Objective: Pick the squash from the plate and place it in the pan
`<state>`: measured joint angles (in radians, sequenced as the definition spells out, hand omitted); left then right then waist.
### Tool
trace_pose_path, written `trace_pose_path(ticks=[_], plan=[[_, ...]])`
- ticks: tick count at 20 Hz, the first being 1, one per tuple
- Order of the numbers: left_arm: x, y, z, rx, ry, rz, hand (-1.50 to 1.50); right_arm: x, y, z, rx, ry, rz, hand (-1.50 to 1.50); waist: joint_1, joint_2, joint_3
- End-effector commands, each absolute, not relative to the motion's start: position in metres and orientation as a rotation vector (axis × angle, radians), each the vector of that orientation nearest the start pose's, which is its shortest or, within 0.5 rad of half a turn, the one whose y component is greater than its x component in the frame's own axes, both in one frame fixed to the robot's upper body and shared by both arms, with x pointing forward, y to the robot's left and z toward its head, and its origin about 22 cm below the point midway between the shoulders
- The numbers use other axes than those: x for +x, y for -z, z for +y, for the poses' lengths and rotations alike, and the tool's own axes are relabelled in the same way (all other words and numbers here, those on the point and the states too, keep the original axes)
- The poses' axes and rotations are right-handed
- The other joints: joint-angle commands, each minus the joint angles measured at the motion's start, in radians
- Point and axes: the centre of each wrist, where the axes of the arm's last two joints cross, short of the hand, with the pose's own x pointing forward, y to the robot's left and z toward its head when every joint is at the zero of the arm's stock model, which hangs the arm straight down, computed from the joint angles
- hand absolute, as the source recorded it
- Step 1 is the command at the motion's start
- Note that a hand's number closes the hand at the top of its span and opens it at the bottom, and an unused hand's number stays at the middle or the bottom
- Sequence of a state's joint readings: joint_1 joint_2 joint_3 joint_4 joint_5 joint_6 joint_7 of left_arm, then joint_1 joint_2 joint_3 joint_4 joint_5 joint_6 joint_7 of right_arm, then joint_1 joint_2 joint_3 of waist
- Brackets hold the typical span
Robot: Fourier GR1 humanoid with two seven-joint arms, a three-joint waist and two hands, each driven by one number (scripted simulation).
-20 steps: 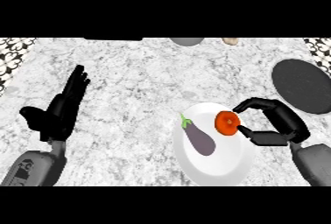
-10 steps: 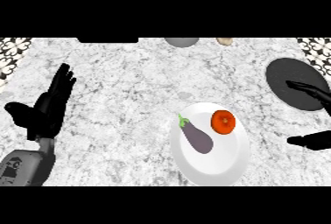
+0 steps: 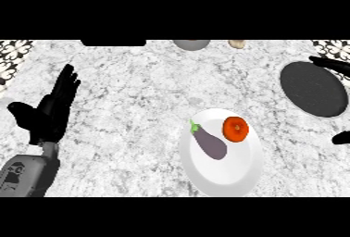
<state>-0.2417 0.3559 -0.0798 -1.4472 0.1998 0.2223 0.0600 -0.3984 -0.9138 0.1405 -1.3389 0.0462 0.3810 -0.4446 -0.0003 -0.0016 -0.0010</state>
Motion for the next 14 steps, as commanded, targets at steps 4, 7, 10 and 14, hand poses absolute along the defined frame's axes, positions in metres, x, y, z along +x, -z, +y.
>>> trace_pose_path(ticks=[4,7,10,14], plan=[[0.297,-0.055,0.276,0.209,0.036,-1.605,0.0,0.325,-0.192,-0.314,-0.358,-1.274,-1.743,-1.5,0.003,0.0,0.0],[0.302,-0.04,0.28,0.22,0.052,-1.613,0.0,0.322,-0.195,-0.323,-0.295,-1.298,-1.71,-1.5,-0.001,0.001,0.001],[0.288,-0.05,0.281,0.209,0.053,-1.604,0.0,0.322,-0.179,-0.303,-0.186,-1.324,-1.682,-1.5,0.005,0.0,0.001],[0.294,-0.053,0.279,0.204,0.028,-1.617,0.0,0.315,-0.183,-0.279,-0.102,-1.346,-1.689,-1.5,0.001,0.0,0.001]])
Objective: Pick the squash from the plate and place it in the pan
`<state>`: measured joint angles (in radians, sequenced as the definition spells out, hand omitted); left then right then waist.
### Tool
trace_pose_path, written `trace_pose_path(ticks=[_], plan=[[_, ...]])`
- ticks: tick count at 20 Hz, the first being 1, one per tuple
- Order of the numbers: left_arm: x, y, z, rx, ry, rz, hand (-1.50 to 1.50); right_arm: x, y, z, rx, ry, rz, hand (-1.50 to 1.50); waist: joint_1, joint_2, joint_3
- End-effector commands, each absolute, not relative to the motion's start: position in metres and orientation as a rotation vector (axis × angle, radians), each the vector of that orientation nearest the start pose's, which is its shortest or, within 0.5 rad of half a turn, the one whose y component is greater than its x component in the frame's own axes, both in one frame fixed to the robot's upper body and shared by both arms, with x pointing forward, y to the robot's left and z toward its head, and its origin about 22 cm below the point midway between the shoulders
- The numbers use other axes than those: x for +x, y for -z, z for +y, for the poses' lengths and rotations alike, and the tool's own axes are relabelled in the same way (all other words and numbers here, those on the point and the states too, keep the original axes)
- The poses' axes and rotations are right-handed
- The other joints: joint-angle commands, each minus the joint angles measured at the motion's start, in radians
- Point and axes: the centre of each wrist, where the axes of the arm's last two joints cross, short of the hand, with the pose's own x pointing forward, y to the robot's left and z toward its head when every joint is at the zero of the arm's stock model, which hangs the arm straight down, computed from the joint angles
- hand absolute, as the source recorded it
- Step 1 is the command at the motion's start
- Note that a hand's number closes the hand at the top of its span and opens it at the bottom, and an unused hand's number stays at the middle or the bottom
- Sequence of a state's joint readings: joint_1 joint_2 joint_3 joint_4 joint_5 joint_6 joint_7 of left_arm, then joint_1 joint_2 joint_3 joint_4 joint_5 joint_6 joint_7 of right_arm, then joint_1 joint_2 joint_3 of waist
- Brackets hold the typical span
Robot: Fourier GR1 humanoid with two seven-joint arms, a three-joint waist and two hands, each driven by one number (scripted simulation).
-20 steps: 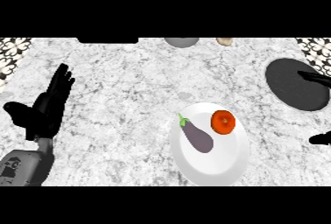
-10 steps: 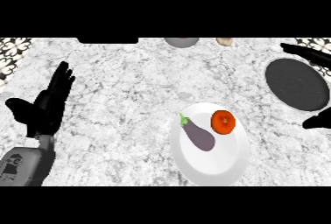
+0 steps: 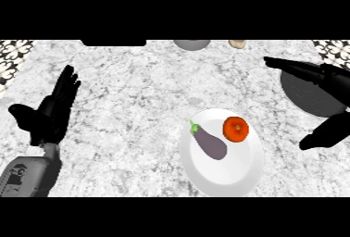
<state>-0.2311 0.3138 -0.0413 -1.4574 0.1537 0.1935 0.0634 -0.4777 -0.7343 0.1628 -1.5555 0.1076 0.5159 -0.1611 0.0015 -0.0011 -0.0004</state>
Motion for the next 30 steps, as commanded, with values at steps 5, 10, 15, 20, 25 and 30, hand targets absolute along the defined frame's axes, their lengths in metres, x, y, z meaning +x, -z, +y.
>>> trace_pose_path(ticks=[5,10,15,20,25,30], plan=[[0.284,-0.05,0.267,0.211,0.048,-1.628,0.0,0.315,-0.16,-0.274,-0.227,-1.386,-1.561,-1.5,0.003,0.0,0.0],[0.3,-0.038,0.289,0.212,0.053,-1.617,0.0,0.304,-0.141,-0.252,-0.245,-1.354,-1.533,-1.5,-0.002,0.001,0.0],[0.293,-0.045,0.28,0.192,0.048,-1.616,0.0,0.329,-0.143,-0.26,-0.329,-1.35,-1.461,-1.5,0.005,0.002,0.0],[0.301,-0.063,0.285,0.217,0.04,-1.624,0.0,0.329,-0.116,-0.253,-0.295,-1.402,-1.414,-1.5,0.003,0.002,0.0],[0.293,-0.045,0.271,0.215,0.056,-1.611,0.0,0.335,-0.095,-0.253,-0.233,-1.456,-1.395,-1.5,0.003,0.002,0.001],[0.292,-0.051,0.276,0.193,0.064,-1.622,0.0,0.344,-0.082,-0.246,-0.259,-1.518,-1.351,-1.5,0.004,0.002,0.0]])
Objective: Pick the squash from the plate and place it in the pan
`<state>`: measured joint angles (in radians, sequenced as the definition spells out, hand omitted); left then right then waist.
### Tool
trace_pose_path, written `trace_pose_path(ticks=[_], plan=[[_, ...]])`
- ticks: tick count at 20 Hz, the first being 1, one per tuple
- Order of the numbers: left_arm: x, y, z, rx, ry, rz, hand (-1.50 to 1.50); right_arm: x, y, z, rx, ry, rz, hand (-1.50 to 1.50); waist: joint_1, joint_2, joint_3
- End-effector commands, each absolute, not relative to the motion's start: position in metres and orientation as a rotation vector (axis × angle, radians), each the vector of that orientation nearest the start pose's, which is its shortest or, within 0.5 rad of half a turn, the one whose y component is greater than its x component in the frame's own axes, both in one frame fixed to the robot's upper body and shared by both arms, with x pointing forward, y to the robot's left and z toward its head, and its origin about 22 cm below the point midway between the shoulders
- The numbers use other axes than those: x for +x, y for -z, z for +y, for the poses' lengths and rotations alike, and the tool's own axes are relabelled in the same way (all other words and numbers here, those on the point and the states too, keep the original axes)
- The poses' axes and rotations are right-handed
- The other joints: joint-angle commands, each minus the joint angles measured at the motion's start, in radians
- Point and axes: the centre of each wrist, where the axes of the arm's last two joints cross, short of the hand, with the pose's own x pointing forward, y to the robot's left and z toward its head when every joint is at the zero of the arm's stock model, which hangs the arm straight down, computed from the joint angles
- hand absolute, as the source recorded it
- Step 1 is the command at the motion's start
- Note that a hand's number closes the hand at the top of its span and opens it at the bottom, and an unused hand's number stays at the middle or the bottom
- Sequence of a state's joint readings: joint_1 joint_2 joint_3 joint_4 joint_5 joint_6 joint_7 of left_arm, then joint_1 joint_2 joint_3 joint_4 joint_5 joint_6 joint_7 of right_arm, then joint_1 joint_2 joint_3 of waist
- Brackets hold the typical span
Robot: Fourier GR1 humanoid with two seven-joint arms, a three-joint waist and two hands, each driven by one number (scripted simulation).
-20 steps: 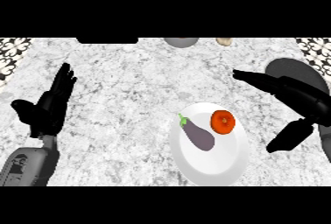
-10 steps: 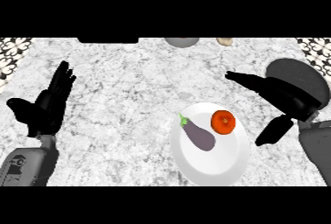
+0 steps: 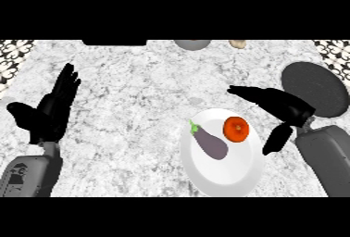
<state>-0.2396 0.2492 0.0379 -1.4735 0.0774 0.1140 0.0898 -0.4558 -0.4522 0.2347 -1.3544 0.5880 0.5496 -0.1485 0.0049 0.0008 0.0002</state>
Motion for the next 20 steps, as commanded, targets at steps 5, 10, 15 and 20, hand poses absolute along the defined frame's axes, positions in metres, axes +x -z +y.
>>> trace_pose_path(ticks=[5,10,15,20], plan=[[0.295,-0.033,0.284,0.213,0.053,-1.627,0.0,0.341,-0.076,-0.229,-0.3,-1.555,-1.312,-1.5,-0.002,0.0,0.0],[0.296,-0.05,0.292,0.177,0.055,-1.625,0.0,0.338,-0.073,-0.231,-0.438,-1.636,-1.237,-1.5,-0.001,-0.001,0.0],[0.302,-0.055,0.265,0.185,0.053,-1.62,0.0,0.349,-0.067,-0.225,-0.45,-1.676,-1.167,-1.5,-0.001,0.0,0.0],[0.298,-0.062,0.271,0.207,0.052,-1.62,0.0,0.327,-0.039,-0.216,-0.429,-1.681,-1.148,-1.5,-0.003,-0.001,0.0]])
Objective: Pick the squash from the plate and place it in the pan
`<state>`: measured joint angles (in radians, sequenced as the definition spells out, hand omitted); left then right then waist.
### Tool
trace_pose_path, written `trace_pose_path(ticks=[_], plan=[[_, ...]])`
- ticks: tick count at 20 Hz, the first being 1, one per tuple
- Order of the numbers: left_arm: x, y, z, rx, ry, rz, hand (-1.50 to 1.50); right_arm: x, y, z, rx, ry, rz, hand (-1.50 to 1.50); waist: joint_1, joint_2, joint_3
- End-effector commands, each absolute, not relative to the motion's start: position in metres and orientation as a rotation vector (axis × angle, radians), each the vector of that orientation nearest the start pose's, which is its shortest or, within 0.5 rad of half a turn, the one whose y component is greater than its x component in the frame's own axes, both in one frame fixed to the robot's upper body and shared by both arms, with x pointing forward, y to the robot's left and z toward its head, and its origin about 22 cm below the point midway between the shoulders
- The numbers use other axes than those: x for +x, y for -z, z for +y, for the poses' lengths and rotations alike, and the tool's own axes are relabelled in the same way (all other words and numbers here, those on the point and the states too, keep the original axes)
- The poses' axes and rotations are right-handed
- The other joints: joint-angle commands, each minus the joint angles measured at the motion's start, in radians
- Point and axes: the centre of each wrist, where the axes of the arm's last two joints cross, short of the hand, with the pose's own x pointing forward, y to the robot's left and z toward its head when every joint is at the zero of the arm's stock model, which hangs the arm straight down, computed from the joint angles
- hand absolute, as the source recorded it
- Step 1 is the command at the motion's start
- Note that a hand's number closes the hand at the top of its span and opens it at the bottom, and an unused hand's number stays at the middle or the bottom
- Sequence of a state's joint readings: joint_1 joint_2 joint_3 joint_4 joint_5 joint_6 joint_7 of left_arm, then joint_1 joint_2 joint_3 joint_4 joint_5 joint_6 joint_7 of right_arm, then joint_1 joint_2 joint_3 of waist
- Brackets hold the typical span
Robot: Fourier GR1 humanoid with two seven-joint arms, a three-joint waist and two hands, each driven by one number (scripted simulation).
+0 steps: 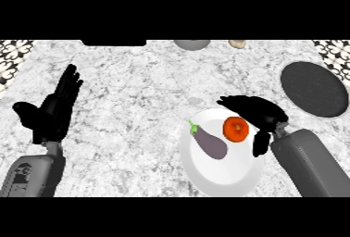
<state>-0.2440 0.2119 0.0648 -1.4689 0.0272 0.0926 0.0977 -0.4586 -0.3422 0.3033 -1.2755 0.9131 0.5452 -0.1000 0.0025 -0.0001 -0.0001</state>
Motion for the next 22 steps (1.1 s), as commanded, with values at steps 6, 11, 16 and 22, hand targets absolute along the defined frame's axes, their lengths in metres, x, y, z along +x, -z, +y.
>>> trace_pose_path(ticks=[6,11,16,22], plan=[[0.303,-0.061,0.263,0.204,0.046,-1.627,0.0,0.356,-0.038,-0.186,-0.47,-1.716,-1.113,-1.5,0.006,0.002,0.0],[0.304,-0.052,0.269,0.178,0.041,-1.622,0.0,0.345,-0.021,-0.191,-0.424,-1.746,-1.081,-1.5,0.001,0.0,0.0],[0.29,-0.051,0.271,0.211,0.039,-1.616,0.0,0.363,-0.022,-0.197,-0.424,-1.74,-1.04,-1.5,0.003,0.0,0.0],[0.283,-0.037,0.281,0.216,0.064,-1.616,0.0,0.346,0.011,-0.189,-0.336,-1.864,-1.132,1.5,0.006,0.0,0.0]])
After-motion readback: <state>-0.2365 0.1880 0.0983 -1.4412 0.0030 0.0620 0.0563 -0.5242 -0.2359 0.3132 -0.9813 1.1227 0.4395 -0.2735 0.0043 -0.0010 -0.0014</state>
